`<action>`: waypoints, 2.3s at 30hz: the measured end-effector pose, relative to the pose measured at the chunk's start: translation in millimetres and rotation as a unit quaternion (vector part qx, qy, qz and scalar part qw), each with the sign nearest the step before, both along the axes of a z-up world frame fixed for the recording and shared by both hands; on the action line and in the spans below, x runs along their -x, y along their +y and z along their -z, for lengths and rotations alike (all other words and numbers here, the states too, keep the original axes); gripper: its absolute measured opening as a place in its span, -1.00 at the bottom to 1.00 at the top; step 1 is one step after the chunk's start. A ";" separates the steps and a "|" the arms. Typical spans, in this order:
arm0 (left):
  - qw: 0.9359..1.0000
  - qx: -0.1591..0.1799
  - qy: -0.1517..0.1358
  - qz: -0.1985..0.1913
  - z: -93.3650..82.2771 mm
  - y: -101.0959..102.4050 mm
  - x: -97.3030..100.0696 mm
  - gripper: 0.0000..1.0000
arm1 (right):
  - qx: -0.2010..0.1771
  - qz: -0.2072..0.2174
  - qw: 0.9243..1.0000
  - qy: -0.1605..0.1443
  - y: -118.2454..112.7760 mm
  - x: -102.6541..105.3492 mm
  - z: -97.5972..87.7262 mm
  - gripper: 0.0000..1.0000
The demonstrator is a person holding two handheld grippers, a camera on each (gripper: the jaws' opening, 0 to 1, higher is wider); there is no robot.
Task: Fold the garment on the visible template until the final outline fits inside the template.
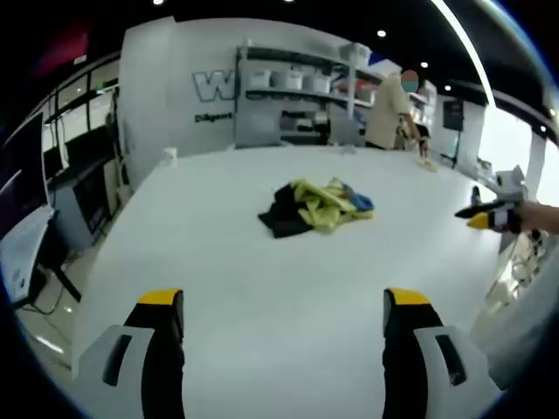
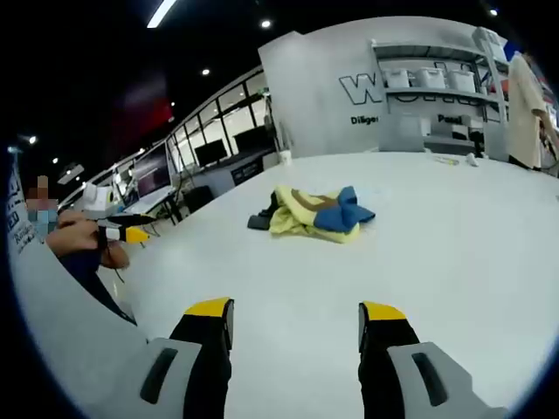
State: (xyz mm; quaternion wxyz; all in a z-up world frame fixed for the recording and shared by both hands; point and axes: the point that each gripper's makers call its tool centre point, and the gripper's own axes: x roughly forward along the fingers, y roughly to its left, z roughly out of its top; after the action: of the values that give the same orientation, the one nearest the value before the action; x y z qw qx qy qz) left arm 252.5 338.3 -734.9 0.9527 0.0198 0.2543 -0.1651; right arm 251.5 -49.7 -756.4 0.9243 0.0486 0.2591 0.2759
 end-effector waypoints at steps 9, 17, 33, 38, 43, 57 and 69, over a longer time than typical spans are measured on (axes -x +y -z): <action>1.000 0.001 0.000 0.001 -0.2 2.1 -2.7 0.77 | -0.001 -0.002 1.000 0.001 2.8 -0.8 -1.1 0.08; 1.000 -0.002 0.003 0.003 0.9 3.8 -3.1 0.77 | -0.002 -0.005 1.000 0.003 5.9 -0.7 0.5 0.06; 1.000 0.000 0.005 -0.003 2.4 7.3 -4.5 0.74 | -0.005 -0.004 1.000 0.007 7.7 -2.9 3.2 0.06; 1.000 -0.002 0.008 -0.002 4.6 8.8 -3.5 0.73 | -0.007 -0.004 1.000 0.007 8.4 -4.7 4.0 0.05; 1.000 -0.002 0.010 -0.002 4.8 9.4 -3.8 0.70 | -0.007 -0.003 1.000 0.008 8.9 -6.3 4.8 0.07; 1.000 0.003 0.010 0.006 0.4 9.4 -17.7 0.64 | 0.004 0.006 1.000 0.002 0.3 -15.1 -8.6 0.05; 1.000 -0.003 0.009 0.012 -6.1 13.1 -44.7 0.51 | 0.011 0.005 1.000 -0.008 -2.3 -51.0 -13.5 0.02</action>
State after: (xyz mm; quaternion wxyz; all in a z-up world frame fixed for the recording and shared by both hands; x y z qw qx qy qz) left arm 297.1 351.4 -728.8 0.9483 0.0239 0.2631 -0.1759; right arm 302.5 -52.0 -742.9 0.9283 0.0372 0.2547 0.2683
